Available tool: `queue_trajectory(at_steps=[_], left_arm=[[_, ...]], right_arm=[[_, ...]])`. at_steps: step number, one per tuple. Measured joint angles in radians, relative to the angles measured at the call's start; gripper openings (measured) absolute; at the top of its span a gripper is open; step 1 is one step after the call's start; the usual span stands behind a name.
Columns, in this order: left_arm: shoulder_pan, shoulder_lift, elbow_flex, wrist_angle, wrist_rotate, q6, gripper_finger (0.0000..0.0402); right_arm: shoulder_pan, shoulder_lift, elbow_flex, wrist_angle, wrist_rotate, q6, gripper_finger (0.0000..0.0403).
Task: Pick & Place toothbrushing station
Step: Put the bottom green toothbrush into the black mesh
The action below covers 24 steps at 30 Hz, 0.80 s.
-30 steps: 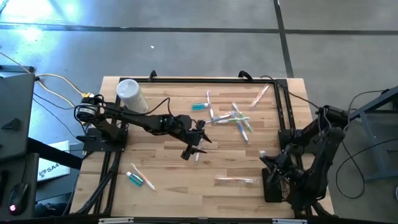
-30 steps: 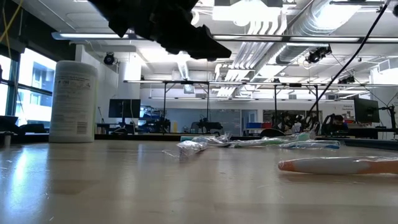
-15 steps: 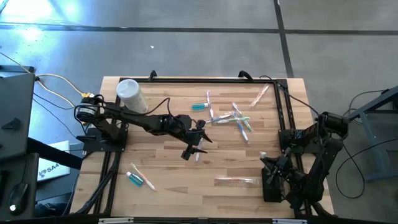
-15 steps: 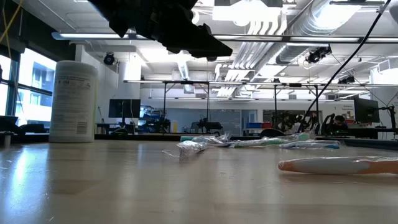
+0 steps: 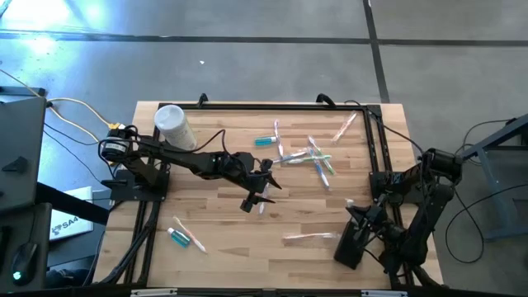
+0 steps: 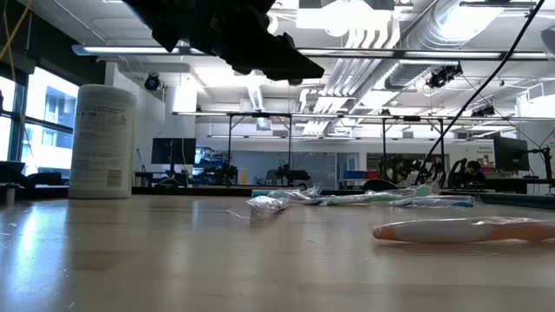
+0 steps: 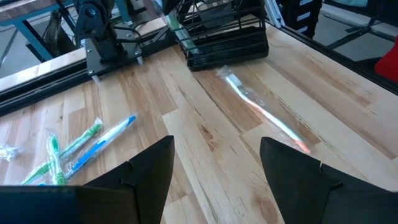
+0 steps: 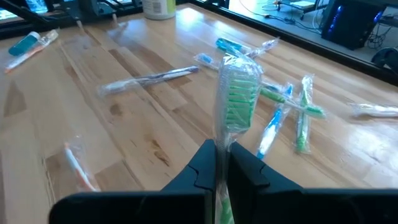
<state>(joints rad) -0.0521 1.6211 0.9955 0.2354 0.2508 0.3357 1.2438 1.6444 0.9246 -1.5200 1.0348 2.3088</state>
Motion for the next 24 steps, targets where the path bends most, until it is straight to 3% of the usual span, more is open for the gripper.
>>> queue_trajectory(at_steps=[8, 24], left_arm=[[0.0, 0.0, 0.0, 0.0, 0.0, 0.0, 0.0237], [0.0, 0.0, 0.0, 0.003, 0.0, 0.0, 0.0237]], right_arm=[[0.009, 0.0, 0.049, -0.047, -0.092, -0.009, 0.0008], [0.003, 0.0, 0.056, -0.05, -0.095, -0.133, 0.0008]])
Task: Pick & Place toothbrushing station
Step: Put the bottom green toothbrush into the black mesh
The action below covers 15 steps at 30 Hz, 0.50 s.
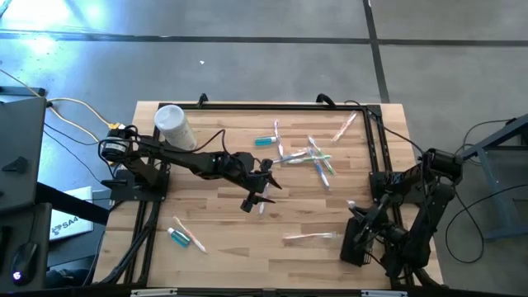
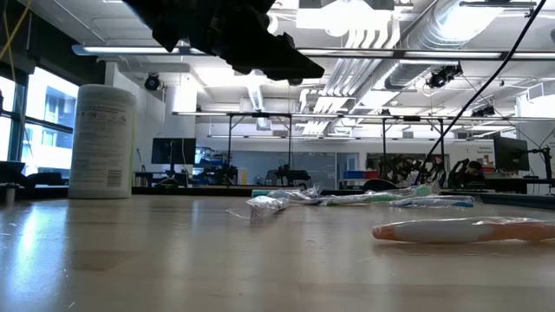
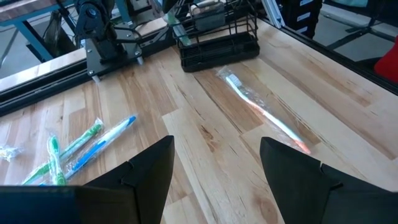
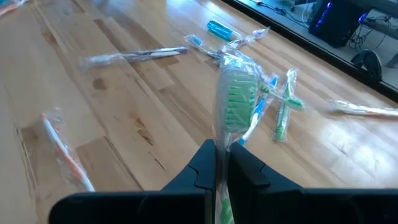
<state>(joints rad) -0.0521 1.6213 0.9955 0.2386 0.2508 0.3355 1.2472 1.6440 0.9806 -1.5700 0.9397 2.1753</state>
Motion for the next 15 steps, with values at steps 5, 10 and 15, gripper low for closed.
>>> queue_trajectory(at_steps=[5, 10, 15], left_arm=[[0.0, 0.0, 0.0, 0.02, 0.0, 0.0, 0.0237], [0.0, 0.0, 0.0, 0.042, 0.0, 0.0, 0.0237], [0.0, 0.0, 0.0, 0.051, 0.0, 0.0, 0.0237]], right_arm=[[-0.008, 0.0, 0.0, 0.0, 0.017, -0.064, 0.0008], [-0.025, 0.0, 0.0, 0.0, 0.023, -0.114, 0.0008], [-0.023, 0.0, 0.0, 0.0, 0.018, -0.15, 0.0008]])
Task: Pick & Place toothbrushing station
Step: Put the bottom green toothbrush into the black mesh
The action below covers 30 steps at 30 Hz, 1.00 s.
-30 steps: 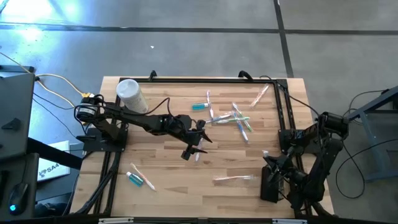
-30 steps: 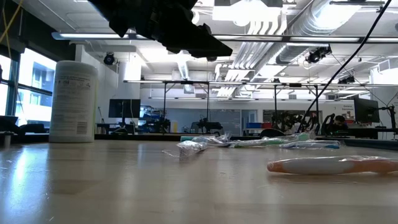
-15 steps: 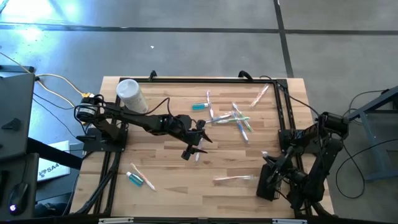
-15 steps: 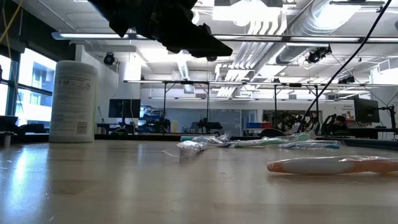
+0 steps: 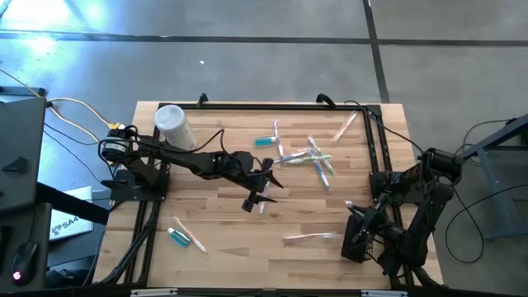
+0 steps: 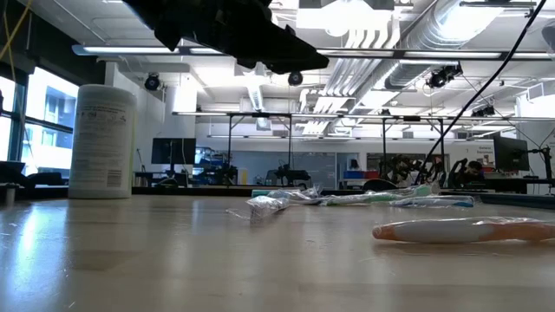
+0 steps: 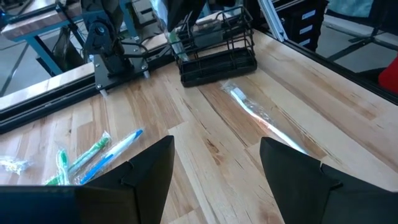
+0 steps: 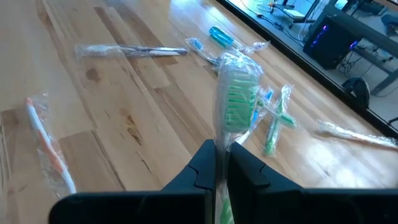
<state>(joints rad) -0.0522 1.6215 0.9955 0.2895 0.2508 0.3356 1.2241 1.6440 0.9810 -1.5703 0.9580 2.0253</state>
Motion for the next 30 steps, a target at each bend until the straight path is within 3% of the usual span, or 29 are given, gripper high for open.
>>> queue_trajectory(at_steps=[6, 15, 30], left_arm=[[0.0, 0.0, 0.0, 0.02, 0.0, 0.0, 0.0237], [0.0, 0.0, 0.0, 0.062, 0.0, -0.004, 0.0237], [0.0, 0.0, 0.0, 0.095, 0.0, -0.011, 0.0237]], right_arm=[[0.006, 0.0, 0.0, -0.001, 0.071, -0.063, 0.0008], [0.006, 0.0, -0.002, 0.0, 0.086, -0.118, 0.0008], [0.006, 0.0, -0.097, -0.002, 0.095, -0.063, 0.0008]])
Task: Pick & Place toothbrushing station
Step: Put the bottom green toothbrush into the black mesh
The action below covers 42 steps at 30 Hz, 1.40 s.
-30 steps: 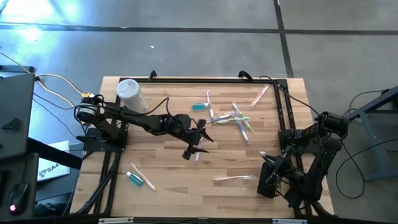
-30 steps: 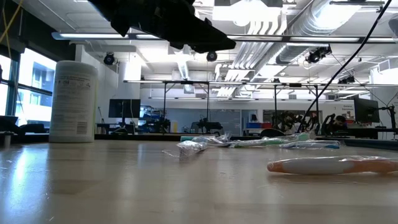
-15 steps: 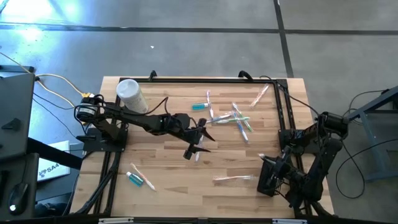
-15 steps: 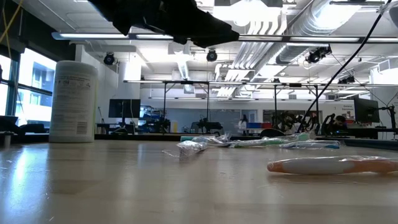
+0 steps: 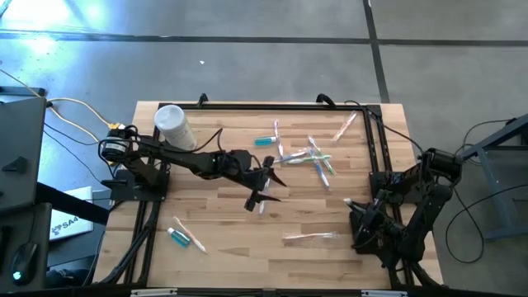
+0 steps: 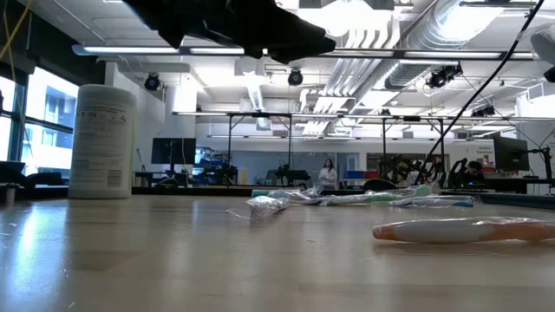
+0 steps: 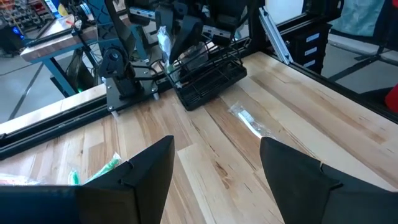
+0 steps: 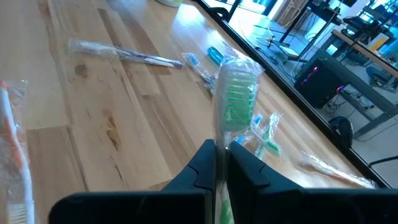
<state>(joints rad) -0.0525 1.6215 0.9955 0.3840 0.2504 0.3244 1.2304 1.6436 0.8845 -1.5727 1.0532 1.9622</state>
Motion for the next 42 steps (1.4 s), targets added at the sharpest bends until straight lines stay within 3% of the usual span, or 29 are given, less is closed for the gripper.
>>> queue_trajectory(at_steps=[34, 42], left_arm=[[0.001, 0.0, 0.0, 0.033, -0.001, 0.011, 0.0237], [0.001, 0.0, 0.0, 0.033, -0.001, 0.011, 0.0237]], right_arm=[[-0.055, 0.0, 0.0, 0.002, 0.224, -0.006, 0.0008], [-0.055, -0.004, 0.001, 0.001, 0.152, 0.096, 0.0008]])
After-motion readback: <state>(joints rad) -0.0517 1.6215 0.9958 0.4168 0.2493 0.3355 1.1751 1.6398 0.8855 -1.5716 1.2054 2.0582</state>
